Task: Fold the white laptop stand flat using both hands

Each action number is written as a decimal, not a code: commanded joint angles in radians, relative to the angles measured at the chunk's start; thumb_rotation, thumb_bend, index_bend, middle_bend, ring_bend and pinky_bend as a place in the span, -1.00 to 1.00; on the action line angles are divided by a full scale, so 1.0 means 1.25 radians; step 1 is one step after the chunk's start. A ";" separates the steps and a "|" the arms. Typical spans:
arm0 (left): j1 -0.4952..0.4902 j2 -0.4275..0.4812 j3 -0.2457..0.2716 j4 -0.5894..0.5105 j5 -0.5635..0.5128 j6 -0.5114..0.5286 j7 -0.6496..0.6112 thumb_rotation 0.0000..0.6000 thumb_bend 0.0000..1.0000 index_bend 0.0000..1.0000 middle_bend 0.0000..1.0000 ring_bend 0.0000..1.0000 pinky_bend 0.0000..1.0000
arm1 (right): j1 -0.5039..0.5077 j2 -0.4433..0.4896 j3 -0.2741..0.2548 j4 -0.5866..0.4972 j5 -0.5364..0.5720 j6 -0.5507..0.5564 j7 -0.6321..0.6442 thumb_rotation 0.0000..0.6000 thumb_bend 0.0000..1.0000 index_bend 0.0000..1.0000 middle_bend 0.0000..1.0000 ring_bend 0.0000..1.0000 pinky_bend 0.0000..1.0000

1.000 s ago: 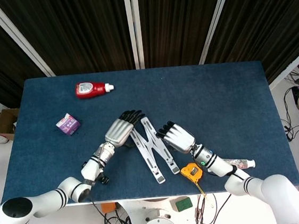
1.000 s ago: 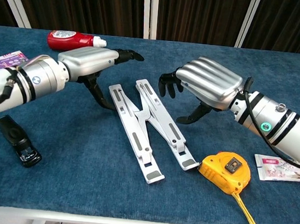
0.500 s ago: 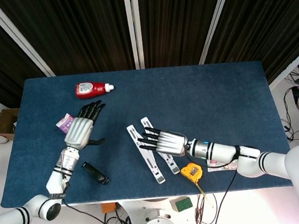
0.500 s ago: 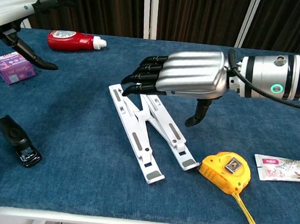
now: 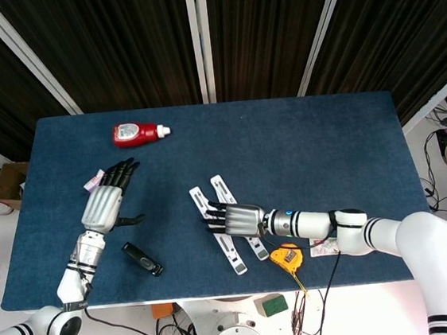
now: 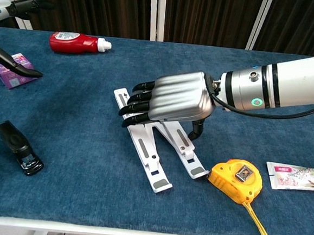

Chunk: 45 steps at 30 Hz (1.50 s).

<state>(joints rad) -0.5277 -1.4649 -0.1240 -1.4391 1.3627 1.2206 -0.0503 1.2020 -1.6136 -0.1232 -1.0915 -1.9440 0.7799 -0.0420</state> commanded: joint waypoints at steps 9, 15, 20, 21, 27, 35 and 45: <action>0.014 -0.002 -0.005 0.022 0.009 0.004 -0.046 1.00 -0.96 -1.00 -1.00 -1.00 -0.83 | 0.049 -0.070 -0.028 0.093 -0.026 0.019 0.065 1.00 -0.95 -0.78 -0.66 -0.88 -0.94; 0.020 -0.007 -0.005 0.031 0.021 0.013 -0.059 1.00 -0.96 -1.00 -1.00 -1.00 -0.83 | 0.043 -0.096 -0.030 0.160 -0.018 0.066 0.107 1.00 -0.64 -0.16 -0.26 -0.50 -0.65; 0.022 -0.005 -0.007 0.032 0.029 0.017 -0.059 1.00 -0.96 -1.00 -1.00 -1.00 -0.83 | 0.038 -0.115 -0.026 0.200 -0.004 0.086 0.129 1.00 -0.61 -0.02 -0.15 -0.41 -0.56; 0.022 -0.003 -0.007 0.030 0.030 0.018 -0.058 1.00 -0.96 -1.00 -1.00 -1.00 -0.83 | 0.037 -0.116 -0.026 0.203 -0.001 0.088 0.132 1.00 -0.61 -0.02 -0.15 -0.42 -0.56; 0.023 0.026 -0.010 0.026 0.026 0.012 -0.018 1.00 -0.96 -1.00 -1.00 -1.00 -0.83 | 0.019 -0.068 -0.002 0.124 0.067 0.040 0.103 1.00 -0.78 -0.92 -0.80 -0.94 -0.95; 0.060 0.157 0.005 -0.040 -0.012 0.003 0.078 1.00 -0.96 -1.00 -1.00 -1.00 -0.83 | -0.193 0.141 0.114 -0.193 0.331 0.165 -0.088 1.00 -0.87 -1.00 -1.00 -1.00 -1.00; 0.174 0.266 0.052 -0.106 -0.017 0.104 0.129 1.00 -0.96 -1.00 -1.00 -1.00 -0.83 | -0.528 0.404 0.068 -0.482 0.460 0.487 -0.131 1.00 -0.77 -1.00 -1.00 -1.00 -1.00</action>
<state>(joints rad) -0.3339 -1.1497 -0.0750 -1.5567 1.3388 1.3297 0.1014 0.6663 -1.2146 -0.0152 -1.6006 -1.4243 1.2768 -0.2026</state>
